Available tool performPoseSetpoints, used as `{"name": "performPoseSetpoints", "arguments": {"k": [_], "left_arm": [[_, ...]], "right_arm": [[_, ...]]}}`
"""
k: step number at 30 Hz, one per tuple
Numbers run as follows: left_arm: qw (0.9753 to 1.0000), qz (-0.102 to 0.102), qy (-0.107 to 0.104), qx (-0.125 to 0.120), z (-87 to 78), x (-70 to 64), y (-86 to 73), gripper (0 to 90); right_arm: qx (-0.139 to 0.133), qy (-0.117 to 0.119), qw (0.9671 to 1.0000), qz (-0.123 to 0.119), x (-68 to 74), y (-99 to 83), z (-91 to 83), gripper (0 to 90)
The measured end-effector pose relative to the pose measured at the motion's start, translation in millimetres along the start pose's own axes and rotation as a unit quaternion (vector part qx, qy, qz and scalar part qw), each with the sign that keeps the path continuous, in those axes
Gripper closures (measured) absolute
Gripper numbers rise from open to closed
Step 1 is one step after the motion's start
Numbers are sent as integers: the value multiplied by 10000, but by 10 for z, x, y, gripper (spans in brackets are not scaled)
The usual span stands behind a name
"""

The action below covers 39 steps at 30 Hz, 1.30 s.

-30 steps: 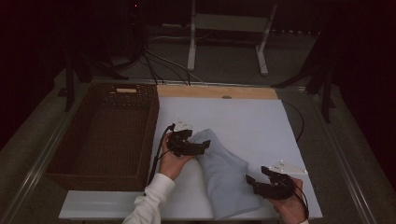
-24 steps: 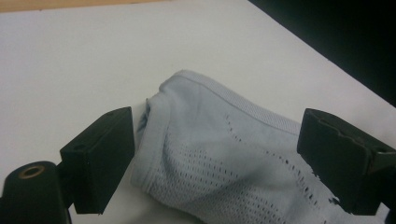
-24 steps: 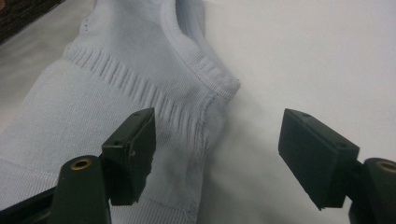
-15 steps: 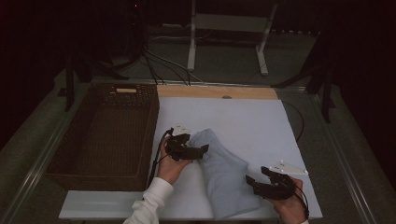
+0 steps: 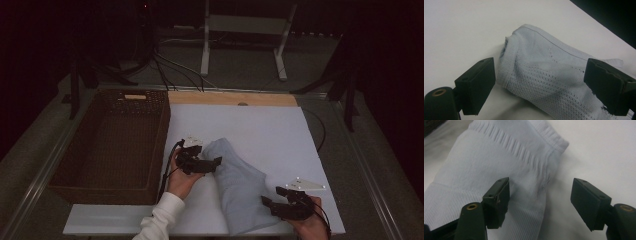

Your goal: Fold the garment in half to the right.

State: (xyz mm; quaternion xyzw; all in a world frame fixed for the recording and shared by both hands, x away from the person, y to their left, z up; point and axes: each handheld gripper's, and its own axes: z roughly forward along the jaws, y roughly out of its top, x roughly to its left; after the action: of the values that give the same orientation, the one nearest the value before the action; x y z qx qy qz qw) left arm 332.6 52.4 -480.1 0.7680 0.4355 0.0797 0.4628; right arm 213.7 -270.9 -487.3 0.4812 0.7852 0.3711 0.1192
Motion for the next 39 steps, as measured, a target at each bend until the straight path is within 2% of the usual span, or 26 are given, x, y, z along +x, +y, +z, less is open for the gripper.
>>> {"name": "performPoseSetpoints", "arguments": {"k": [7,8,11,13,14,19,21,22,23,24,25,28,29,30,31,32,39], "left_arm": [[10000,11,22,25,-3,14,2,115],[10000,3,27,23,-2,13,-1,115],[10000,19,44,26,-4,12,-1,115],[10000,19,39,32,-6,19,2,115],[10000,-5,45,24,-8,24,3,115],[10000,3,49,44,-10,31,4,113],[10000,-5,42,63,-8,32,3,112],[9999,-20,40,91,-5,36,0,112],[9999,-20,40,91,-5,36,0,112],[9999,-29,44,112,-3,41,-1,112],[9999,-42,42,116,-1,47,-3,112],[9998,-68,95,185,8,64,-19,118],[9998,-68,95,185,8,64,-19,118],[9997,-90,120,204,21,79,-20,119],[9997,-90,120,204,21,79,-20,121],[9996,-126,152,209,40,90,-14,123],[9988,-162,248,389,167,131,-22,130]], "right_arm": [[243,18,9997,-13,22,-59,65,336],[357,-46,9993,-103,53,-88,98,334],[466,-88,9987,-159,80,-107,123,334],[552,-103,9983,-149,93,-120,144,336],[639,-66,9979,-71,95,-132,168,338],[678,-35,9977,55,97,-143,187,347],[696,8,9975,122,99,-141,182,382],[724,83,9971,217,104,-138,177,433],[724,83,9971,217,104,-138,177,433],[758,171,9966,270,113,-135,174,495],[758,171,9966,270,113,-135,174,495],[800,247,9961,261,118,-136,172,594],[800,247,9961,261,118,-136,172,594],[826,311,9956,304,119,-134,173,659],[826,311,9956,304,119,-134,173,659],[847,364,9952,328,124,-129,174,728],[885,323,9953,244,160,-116,172,764]]}}
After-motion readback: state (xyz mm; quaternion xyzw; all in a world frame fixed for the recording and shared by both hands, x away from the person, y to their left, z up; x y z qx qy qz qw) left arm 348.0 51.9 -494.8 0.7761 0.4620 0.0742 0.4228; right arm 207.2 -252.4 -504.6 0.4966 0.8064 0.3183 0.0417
